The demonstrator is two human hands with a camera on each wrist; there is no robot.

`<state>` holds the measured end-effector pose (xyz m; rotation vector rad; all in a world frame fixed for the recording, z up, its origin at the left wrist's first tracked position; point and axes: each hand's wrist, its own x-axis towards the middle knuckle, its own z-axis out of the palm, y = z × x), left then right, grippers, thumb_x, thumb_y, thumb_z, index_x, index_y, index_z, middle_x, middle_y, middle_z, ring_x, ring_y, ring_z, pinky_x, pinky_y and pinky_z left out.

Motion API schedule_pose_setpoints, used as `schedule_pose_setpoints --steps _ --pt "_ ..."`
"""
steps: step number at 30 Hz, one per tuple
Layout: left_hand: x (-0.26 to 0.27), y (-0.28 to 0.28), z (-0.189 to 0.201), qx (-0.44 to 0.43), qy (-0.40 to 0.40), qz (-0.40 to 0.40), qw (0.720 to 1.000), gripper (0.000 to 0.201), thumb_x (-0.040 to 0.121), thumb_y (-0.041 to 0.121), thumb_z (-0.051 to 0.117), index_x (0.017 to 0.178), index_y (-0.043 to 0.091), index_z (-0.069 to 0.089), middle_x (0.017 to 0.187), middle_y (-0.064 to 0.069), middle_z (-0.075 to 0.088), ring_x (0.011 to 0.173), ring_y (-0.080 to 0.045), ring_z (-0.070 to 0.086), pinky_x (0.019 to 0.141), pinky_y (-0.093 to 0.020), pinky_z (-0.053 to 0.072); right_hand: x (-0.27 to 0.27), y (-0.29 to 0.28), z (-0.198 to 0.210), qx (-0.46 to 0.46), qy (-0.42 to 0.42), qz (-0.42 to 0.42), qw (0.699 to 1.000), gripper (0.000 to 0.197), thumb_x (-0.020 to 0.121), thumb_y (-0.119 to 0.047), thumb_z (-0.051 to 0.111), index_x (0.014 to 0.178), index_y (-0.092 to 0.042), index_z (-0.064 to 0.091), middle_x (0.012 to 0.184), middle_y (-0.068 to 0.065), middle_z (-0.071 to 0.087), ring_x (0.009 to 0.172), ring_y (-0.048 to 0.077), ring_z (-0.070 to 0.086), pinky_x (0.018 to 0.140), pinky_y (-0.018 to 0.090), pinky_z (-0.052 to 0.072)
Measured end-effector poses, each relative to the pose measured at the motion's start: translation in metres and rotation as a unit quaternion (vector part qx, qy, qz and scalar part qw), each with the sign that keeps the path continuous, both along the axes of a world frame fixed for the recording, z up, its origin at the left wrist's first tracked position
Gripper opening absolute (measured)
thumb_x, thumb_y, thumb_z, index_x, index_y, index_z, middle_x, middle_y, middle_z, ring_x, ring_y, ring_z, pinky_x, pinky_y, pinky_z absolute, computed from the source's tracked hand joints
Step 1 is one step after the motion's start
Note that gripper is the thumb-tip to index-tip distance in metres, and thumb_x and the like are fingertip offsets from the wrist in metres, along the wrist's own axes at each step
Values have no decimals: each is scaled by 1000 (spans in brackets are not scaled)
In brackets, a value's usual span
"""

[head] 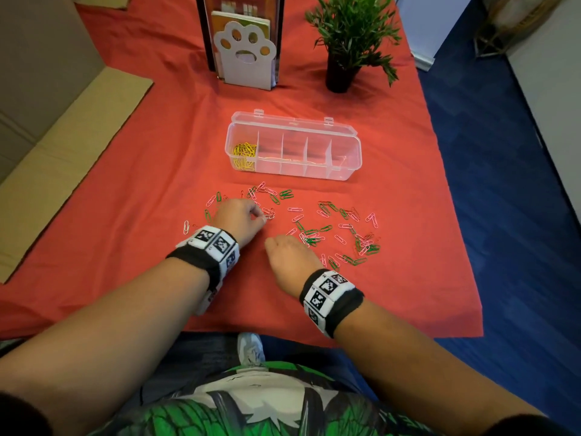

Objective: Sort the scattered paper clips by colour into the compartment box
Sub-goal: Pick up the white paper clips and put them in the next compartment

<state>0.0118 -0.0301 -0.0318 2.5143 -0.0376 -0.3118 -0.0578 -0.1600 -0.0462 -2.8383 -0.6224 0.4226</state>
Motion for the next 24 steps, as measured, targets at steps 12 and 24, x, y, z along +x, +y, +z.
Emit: schedule_pose_setpoints --steps 12,24 --pt "6 -17 -15 136 13 -92 986 25 89 11 43 97 -4 61 106 -25 62 101 -39 58 86 -40 45 26 -62 36 606 371 -505 491 20 85 -10 37 71 -12 52 62 4 52 48 14 49 44 20 37" --pt "6 -8 35 -511 391 202 738 22 67 10 39 72 8 60 54 -3 57 41 -13 52 43 -16 42 43 -57 36 563 327 -489 580 32 91 7 32 86 -6 61 76 7 57 58 11 53 50 18 49"
